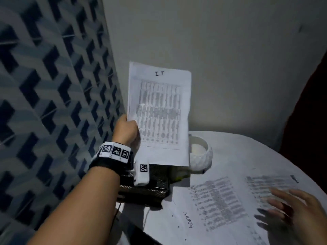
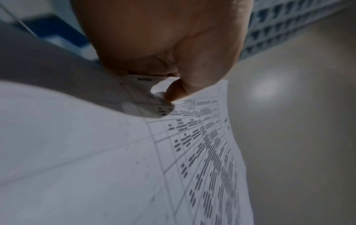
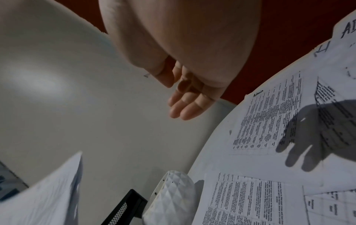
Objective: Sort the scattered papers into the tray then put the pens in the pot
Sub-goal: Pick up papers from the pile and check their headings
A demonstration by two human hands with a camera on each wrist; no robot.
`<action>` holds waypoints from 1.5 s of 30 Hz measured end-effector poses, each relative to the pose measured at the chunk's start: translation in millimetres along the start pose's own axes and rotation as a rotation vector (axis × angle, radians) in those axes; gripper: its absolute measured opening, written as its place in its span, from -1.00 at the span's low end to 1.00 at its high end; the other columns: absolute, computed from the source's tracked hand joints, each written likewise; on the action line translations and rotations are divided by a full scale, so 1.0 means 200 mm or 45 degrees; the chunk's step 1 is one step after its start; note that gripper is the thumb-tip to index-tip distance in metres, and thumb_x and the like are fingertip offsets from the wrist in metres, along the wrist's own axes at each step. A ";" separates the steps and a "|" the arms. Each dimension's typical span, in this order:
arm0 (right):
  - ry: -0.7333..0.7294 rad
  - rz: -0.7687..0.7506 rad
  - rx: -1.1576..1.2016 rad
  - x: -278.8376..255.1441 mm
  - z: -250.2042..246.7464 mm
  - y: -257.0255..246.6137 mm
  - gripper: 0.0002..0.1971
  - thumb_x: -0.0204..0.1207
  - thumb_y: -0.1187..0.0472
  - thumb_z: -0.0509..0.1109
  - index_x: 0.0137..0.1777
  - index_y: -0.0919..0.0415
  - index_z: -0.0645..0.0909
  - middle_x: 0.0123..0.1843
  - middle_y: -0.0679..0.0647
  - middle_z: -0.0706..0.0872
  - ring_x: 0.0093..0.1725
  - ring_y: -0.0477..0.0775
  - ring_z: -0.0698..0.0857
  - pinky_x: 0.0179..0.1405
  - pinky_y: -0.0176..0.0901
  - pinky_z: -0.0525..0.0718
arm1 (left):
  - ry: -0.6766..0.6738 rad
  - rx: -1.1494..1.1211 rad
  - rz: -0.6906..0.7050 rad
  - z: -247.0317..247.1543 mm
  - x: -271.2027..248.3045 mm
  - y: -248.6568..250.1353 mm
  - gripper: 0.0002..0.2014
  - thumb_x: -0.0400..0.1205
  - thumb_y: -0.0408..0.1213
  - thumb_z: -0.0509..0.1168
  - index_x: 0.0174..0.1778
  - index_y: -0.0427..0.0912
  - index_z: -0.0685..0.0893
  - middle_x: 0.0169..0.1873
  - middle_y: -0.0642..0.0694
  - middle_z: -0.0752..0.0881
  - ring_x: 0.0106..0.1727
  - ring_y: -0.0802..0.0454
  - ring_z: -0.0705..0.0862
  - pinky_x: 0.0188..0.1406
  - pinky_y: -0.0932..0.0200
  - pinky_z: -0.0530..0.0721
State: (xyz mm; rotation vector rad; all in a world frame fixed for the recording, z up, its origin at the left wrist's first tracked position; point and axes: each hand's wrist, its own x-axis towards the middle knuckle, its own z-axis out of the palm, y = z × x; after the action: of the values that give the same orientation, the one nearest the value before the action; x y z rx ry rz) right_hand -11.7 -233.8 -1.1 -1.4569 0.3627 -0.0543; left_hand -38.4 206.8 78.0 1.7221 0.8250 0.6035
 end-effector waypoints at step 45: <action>0.029 0.225 -0.146 0.04 -0.11 0.08 -0.92 0.74 0.23 0.38 0.09 0.02 0.66 -0.02 0.40 0.79 -0.22 0.41 0.74 -0.10 0.77 0.71 | -0.076 0.617 0.394 0.20 -0.04 -0.09 -0.72 0.63 -0.22 0.30 0.23 0.02 0.76 0.00 -0.04 0.80 0.02 -0.07 0.74 0.03 0.14 0.64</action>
State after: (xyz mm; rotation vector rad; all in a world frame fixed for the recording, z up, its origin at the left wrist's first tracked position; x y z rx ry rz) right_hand -13.0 -254.2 -20.0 -1.5326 0.5187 0.0932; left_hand -17.4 178.8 49.3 2.3273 0.7023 0.5830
